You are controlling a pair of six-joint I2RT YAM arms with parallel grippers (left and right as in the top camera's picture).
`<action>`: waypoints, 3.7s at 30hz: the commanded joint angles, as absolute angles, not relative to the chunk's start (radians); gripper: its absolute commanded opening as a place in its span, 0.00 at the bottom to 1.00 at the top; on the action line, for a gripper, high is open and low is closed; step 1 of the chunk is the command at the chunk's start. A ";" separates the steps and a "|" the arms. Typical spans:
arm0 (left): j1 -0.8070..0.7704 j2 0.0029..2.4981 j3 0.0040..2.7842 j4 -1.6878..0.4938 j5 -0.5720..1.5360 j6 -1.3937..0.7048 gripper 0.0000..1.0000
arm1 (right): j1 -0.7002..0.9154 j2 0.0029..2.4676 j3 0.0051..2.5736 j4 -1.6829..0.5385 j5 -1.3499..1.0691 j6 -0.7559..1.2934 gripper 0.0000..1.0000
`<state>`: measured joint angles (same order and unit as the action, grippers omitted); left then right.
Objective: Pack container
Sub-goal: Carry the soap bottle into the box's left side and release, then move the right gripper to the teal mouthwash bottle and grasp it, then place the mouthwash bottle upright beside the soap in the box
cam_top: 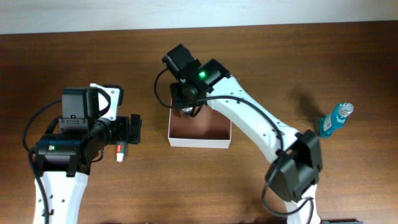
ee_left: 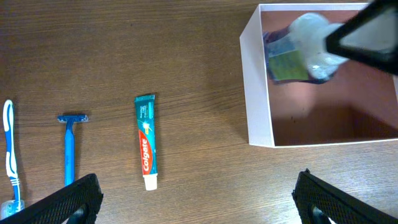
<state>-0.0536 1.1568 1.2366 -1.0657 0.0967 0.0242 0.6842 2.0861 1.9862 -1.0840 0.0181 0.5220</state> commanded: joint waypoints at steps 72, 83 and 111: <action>-0.056 1.159 1.254 -1.076 0.089 0.015 1.00 | -0.440 1.906 1.573 -1.227 -0.035 0.127 0.57; -0.056 1.159 1.254 -1.075 0.088 0.015 1.00 | -0.439 1.906 1.573 -1.243 -0.035 0.127 0.36; -0.056 1.159 1.254 -1.075 0.083 0.015 1.00 | 0.032 1.519 1.857 -1.444 -0.087 0.113 0.04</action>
